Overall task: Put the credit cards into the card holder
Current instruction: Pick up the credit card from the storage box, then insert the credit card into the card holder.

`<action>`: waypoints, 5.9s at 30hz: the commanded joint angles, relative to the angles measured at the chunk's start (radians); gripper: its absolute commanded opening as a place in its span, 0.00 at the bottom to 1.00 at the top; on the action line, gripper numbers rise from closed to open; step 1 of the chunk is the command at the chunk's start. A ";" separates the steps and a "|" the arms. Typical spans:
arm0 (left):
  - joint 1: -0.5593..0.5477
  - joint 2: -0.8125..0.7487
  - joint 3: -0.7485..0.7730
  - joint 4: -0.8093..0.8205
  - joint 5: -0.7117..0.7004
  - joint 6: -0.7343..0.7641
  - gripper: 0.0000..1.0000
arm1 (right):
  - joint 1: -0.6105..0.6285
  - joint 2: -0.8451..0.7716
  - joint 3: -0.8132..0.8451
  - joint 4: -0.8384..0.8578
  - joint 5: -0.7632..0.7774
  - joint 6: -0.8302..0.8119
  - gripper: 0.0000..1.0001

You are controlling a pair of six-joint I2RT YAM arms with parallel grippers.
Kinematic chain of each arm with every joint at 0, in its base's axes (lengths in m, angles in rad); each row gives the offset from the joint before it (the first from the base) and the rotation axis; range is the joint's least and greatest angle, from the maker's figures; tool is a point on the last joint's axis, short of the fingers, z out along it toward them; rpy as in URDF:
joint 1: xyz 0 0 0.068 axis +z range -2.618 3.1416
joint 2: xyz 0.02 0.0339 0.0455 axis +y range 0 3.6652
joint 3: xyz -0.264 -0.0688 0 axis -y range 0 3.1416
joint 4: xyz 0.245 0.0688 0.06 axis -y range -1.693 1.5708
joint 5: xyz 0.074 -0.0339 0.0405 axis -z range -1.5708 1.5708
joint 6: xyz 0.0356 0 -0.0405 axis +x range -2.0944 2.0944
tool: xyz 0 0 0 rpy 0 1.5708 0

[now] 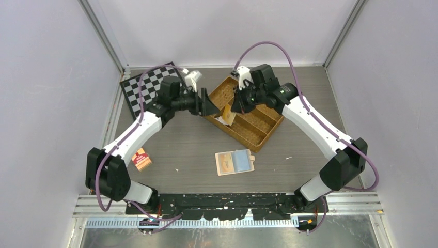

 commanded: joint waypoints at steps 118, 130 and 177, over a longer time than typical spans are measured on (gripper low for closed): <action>-0.323 0.247 -0.720 0.955 0.010 -0.758 0.00 | 0.001 -0.275 -1.087 0.481 0.152 0.709 0.01; -0.324 0.348 -0.704 1.043 0.019 -0.781 0.00 | 0.001 -0.262 -1.080 0.475 0.146 0.704 0.00; -0.323 0.411 -0.713 1.086 -0.084 -0.709 0.00 | 0.000 -0.248 -1.065 0.460 0.136 0.696 0.01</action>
